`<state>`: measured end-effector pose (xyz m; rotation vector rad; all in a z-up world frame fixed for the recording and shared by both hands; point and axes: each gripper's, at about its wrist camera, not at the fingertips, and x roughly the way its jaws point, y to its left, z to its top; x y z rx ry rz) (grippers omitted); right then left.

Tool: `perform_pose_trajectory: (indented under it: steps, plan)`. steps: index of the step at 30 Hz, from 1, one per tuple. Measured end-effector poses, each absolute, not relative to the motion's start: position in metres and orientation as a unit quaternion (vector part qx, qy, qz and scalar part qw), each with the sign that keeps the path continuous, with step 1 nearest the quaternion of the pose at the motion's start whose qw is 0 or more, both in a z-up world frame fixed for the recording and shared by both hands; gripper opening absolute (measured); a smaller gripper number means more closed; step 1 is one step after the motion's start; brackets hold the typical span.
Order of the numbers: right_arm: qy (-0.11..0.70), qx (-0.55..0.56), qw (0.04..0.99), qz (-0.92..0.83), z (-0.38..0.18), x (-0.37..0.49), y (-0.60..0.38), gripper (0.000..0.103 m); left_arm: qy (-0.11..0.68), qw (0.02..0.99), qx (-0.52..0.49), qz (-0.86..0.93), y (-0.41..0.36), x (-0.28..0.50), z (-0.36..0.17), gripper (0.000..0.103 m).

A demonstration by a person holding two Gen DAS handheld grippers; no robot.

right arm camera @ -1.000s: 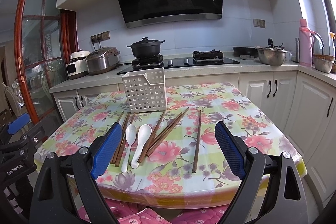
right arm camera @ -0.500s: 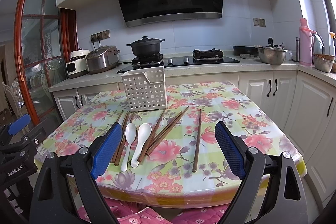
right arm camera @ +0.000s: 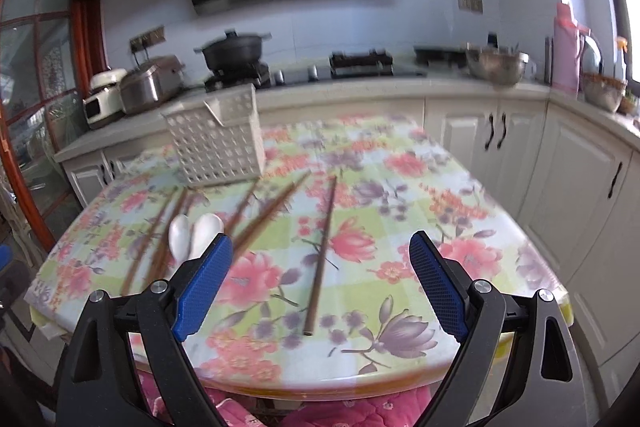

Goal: Organize utensils
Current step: 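Lower the right gripper onto a single chopstick and close it while the left gripper grasps another chopstick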

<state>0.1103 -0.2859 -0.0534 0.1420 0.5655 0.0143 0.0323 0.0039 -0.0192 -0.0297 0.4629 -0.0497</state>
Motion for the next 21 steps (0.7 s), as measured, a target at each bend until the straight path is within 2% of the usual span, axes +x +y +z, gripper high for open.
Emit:
perform_pose_trajectory:
  steps: [6,10,17,21]
  plan:
    - [0.376,0.057,0.925,-0.006,-0.093,0.188,-0.288,0.085,0.373,0.927,-0.021,-0.04,0.024,0.115,-0.047,0.098]
    - [0.407,0.039,0.913,-0.004,-0.103,0.228,-0.279,0.083,0.389,0.921,0.004,0.0,0.03,0.159,-0.063,0.098]
    - [0.452,0.017,0.892,-0.016,-0.115,0.279,-0.271,0.067,0.466,0.884,-0.037,0.014,0.052,0.239,-0.094,0.098]
    - [0.46,0.015,0.888,-0.017,-0.116,0.297,-0.275,0.062,0.501,0.864,-0.04,0.019,0.056,0.278,-0.11,0.086]
